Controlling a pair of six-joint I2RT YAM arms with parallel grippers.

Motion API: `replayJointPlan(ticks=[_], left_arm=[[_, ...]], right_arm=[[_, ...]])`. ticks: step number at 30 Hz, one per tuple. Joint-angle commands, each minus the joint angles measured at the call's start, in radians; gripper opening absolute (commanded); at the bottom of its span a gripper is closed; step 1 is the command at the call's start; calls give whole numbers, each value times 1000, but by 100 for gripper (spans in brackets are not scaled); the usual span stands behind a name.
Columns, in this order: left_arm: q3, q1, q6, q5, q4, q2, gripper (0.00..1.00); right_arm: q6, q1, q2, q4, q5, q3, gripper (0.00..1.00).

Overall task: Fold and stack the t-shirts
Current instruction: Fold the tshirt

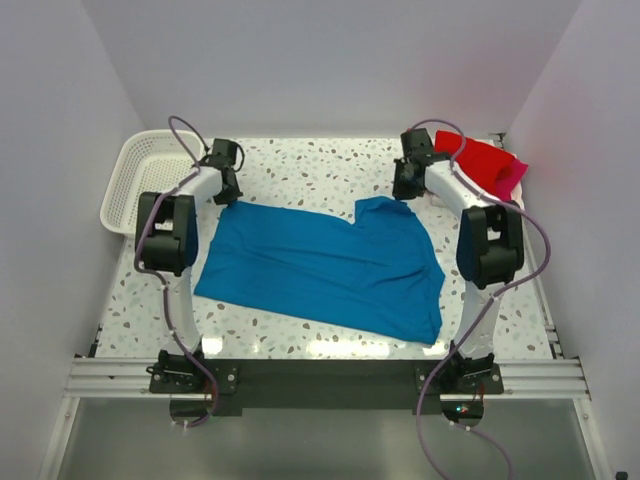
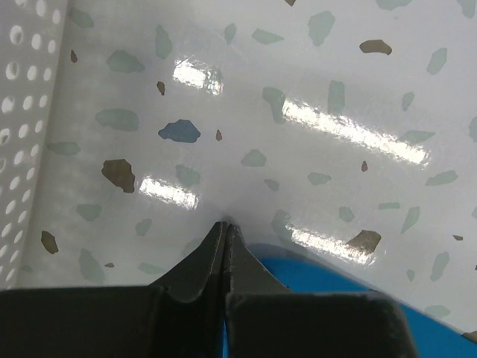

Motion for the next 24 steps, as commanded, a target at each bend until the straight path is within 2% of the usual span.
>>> replayJointPlan(ticks=[1,11,24], left_arm=[[-18,9,25,24,-5,-91,0],[-154,9,71,53,71,-272,0],[-361,9,98,18,97,-433,0]], right_arm=[[-7,-3,-145,-28,-14,0,0],[4,-1,-413,-94,-25,-213,0],[57,8,-852,-380,-77,-472,0]])
